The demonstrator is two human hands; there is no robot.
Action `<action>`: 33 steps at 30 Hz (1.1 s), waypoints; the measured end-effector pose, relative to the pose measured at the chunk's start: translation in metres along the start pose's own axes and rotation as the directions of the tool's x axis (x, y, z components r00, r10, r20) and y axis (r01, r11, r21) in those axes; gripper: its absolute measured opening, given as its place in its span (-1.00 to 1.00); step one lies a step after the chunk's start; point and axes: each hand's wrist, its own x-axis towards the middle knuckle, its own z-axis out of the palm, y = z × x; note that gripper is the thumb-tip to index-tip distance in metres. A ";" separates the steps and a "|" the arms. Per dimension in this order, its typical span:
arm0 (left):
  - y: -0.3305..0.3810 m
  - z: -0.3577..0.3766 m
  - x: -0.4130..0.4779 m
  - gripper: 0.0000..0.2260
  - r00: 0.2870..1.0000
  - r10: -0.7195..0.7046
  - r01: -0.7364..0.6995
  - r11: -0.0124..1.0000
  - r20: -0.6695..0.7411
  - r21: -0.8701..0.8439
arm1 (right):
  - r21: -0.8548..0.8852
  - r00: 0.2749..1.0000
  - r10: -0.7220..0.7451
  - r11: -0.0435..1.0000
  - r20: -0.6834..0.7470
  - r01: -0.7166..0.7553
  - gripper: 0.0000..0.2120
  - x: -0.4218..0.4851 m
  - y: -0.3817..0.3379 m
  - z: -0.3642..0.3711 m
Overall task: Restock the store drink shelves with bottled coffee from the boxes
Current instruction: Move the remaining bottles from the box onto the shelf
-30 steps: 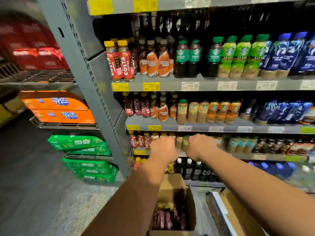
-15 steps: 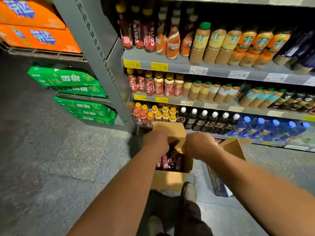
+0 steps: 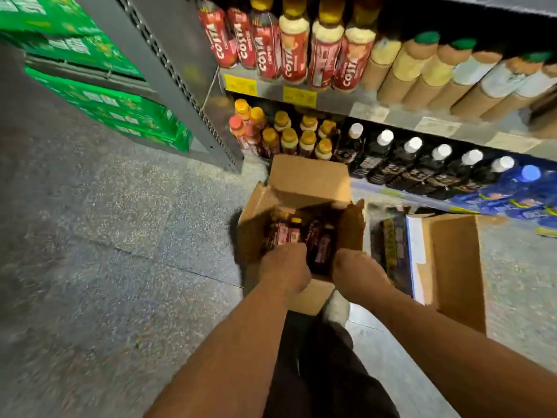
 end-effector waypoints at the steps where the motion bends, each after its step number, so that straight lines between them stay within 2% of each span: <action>1: -0.005 0.013 0.015 -0.81 1.000 0.005 -0.005 1.000 0.001 -0.007 | 0.026 1.000 0.005 1.000 0.017 -0.005 -0.84 0.013 0.004 0.011; 4: -0.021 0.046 0.057 -0.82 1.000 -0.022 0.021 0.995 -0.002 -0.099 | 0.125 0.999 0.027 0.992 0.046 -0.033 -0.89 0.056 0.013 0.042; 10: -0.056 0.107 0.146 -0.76 0.998 -0.048 0.055 0.980 0.045 -0.190 | 0.331 0.977 0.168 0.921 0.133 -0.203 -0.78 0.151 0.030 0.109; 15: -0.091 0.151 0.223 -0.55 0.976 -0.181 0.204 0.954 0.122 -0.219 | 0.419 0.939 0.273 0.843 0.211 -0.339 -0.70 0.224 0.027 0.171; 22: -0.144 0.205 0.296 -0.52 0.904 -0.414 0.415 0.788 0.108 -0.454 | 0.506 0.913 0.336 0.760 0.230 -0.407 -0.66 0.286 0.014 0.246; 28: -0.164 0.245 0.327 -0.38 0.870 -0.429 0.478 0.607 0.243 -0.635 | 0.530 0.880 0.396 0.703 0.262 -0.474 -0.56 0.321 0.017 0.288; 30: -0.167 0.250 0.337 -0.37 0.855 -0.457 0.494 0.572 0.245 -0.655 | 0.544 0.868 0.433 0.681 0.241 -0.491 -0.52 0.329 0.014 0.297; 33: -0.174 0.258 0.346 -0.33 0.844 -0.481 0.499 0.542 0.237 -0.676 | 0.546 0.848 0.456 0.653 0.270 -0.525 -0.32 0.334 0.011 0.307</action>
